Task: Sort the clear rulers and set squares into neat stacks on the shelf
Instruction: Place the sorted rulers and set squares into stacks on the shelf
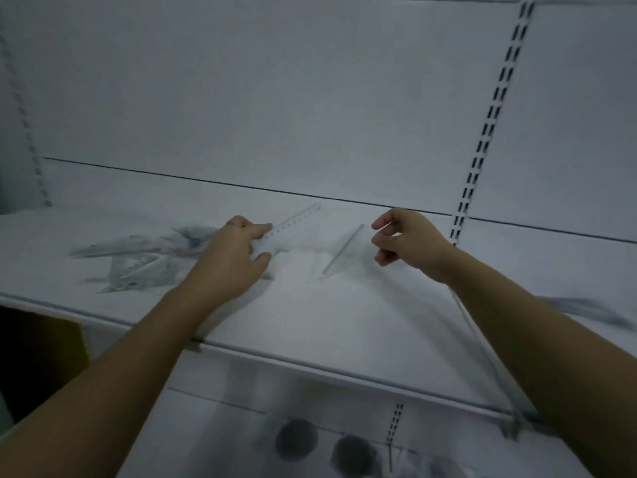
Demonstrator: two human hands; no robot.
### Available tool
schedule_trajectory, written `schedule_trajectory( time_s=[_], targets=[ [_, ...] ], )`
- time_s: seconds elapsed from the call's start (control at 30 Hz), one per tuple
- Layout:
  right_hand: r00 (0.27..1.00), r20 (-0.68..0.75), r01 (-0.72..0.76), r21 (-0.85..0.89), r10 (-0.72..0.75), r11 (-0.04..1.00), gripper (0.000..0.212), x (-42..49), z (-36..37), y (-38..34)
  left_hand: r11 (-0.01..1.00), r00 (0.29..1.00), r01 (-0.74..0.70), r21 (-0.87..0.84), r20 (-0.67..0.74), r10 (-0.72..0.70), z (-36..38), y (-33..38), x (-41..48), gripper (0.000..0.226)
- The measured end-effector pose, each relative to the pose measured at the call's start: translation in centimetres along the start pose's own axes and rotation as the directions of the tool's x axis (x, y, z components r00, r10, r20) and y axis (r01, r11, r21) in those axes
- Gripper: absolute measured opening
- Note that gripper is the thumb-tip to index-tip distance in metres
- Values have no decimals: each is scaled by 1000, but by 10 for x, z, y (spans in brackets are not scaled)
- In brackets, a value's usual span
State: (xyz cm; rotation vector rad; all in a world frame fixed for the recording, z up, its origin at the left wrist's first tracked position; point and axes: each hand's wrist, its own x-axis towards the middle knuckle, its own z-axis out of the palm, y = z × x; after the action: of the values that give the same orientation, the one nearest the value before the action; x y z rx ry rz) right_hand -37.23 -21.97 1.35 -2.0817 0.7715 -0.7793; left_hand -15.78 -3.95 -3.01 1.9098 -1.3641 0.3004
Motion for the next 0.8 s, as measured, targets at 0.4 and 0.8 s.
schedule_trajectory(
  time_s=[0.4, 0.8],
  targets=[
    [870, -386, -304, 75, 309, 950, 20, -77, -200, 98, 921, 927, -259, -291, 193, 321, 95, 161, 44, 28],
    [873, -416, -452, -496, 253, 742, 4, -92, -268, 158, 896, 864, -314, -313, 297, 406, 164, 256, 59, 24]
  ],
)
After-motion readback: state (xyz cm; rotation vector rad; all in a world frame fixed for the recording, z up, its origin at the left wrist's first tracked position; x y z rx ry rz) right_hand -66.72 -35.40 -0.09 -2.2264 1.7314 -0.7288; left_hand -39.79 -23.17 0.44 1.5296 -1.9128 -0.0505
